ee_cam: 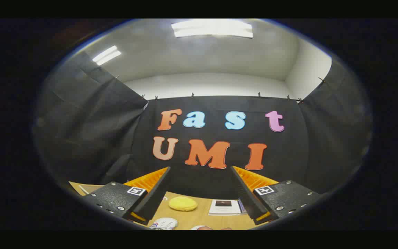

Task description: Open the storage box then place both shoes into the box .Put the left shoe in first, then the right shoe, with the right side of both shoes facing outward in a uniform manner.

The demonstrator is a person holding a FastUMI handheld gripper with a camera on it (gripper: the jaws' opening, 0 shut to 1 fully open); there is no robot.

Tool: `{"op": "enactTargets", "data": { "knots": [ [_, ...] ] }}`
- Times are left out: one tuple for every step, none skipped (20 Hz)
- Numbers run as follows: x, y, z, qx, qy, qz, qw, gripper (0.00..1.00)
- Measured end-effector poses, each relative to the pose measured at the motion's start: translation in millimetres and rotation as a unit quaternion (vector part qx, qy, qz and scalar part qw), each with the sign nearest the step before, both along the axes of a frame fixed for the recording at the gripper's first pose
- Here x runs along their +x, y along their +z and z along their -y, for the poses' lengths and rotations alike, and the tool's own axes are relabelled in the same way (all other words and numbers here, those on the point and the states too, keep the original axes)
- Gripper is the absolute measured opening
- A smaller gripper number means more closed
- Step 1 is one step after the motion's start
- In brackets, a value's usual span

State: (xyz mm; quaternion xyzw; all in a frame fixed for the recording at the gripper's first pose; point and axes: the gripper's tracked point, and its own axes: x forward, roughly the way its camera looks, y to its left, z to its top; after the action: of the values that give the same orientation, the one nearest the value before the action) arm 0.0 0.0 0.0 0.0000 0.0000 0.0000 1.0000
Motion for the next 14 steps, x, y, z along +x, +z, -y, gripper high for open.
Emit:
{"op": "enactTargets", "data": {
  "knots": [
    [1,0,0,0.000,0.000,0.002,1.000,0.98],
    [3,0,1,-0.001,-0.002,0.002,1.000,0.98],
    [3,-1,3,-0.001,-0.006,0.001,1.000,0.98],
    [3,-2,5,-0.001,-0.009,0.000,1.000,0.98],
    [4,-3,3,0.000,-0.009,0.000,1.000,0.98],
    [5,-3,2,0.000,-0.008,0.000,1.000,0.98],
    [6,-3,1,0.000,-0.006,-0.001,1.000,0.98],
    [6,-4,1,0.000,-0.006,0.000,1.000,0.98],
    [6,-3,1,0.000,-0.005,0.000,1.000,0.98],
    [5,-3,-2,0.001,-0.004,0.000,1.000,0.98],
    [5,-5,-2,0.002,-0.003,-0.001,1.000,0.98],
    [5,-6,-3,0.003,-0.001,-0.002,1.000,0.98],
    [5,-7,-4,0.003,-0.001,-0.003,1.000,0.98],
    [5,-8,-5,0.004,0.000,-0.005,1.000,0.98]
  ]
}}
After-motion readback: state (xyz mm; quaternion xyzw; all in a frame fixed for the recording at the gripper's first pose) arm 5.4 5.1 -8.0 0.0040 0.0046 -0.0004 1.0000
